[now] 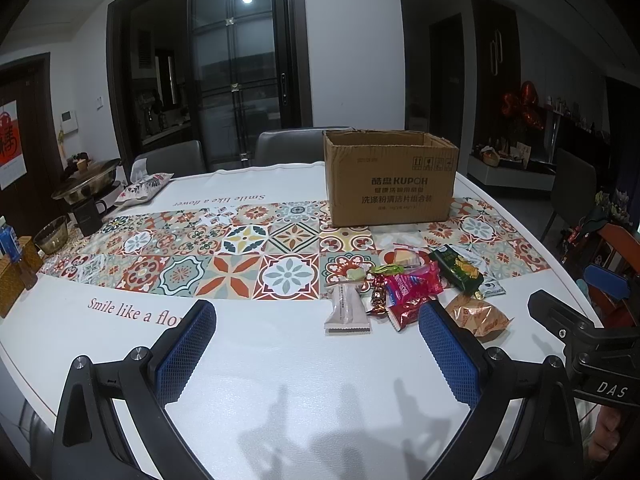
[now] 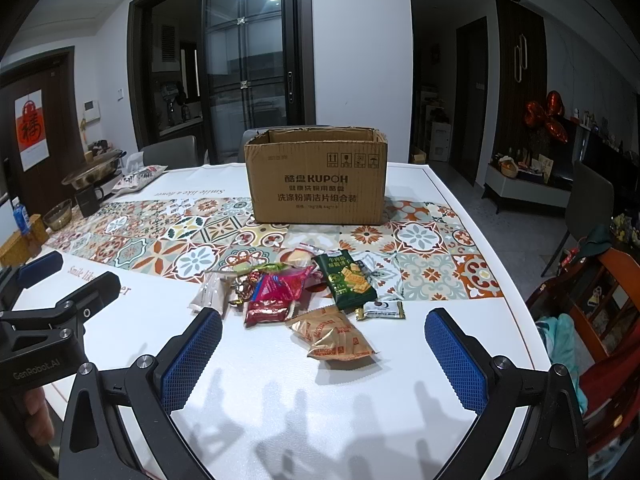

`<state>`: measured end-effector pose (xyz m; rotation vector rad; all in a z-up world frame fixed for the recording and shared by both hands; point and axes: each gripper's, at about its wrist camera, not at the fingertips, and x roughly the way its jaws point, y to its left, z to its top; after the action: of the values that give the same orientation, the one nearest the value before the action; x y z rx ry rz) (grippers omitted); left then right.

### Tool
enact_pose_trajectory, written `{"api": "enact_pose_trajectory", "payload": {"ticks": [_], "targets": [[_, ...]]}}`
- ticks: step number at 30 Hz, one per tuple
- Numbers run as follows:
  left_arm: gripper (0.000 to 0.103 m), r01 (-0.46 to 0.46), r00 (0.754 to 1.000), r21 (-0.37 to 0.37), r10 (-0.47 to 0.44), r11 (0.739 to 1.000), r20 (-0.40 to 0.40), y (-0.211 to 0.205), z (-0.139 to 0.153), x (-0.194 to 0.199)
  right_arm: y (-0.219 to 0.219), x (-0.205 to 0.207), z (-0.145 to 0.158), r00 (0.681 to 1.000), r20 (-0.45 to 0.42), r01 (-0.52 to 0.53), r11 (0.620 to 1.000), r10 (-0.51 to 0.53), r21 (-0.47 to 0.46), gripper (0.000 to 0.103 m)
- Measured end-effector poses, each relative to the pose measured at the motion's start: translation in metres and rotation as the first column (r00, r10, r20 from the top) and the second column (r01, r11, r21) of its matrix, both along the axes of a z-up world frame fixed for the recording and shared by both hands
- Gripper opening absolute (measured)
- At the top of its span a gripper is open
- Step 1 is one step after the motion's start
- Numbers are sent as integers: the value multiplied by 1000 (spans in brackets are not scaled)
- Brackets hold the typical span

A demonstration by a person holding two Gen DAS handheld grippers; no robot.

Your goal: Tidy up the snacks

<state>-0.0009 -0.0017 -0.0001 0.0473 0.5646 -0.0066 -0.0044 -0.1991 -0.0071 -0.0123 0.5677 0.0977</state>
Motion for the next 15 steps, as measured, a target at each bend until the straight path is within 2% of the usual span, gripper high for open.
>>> {"api": "enact_pose_trajectory", "payload": {"ticks": [15], "targets": [[103, 0, 1000, 0, 0, 1000, -2, 0, 0, 0, 2, 0, -1, 1000, -3, -1, 1000, 1, 0, 102]]}}
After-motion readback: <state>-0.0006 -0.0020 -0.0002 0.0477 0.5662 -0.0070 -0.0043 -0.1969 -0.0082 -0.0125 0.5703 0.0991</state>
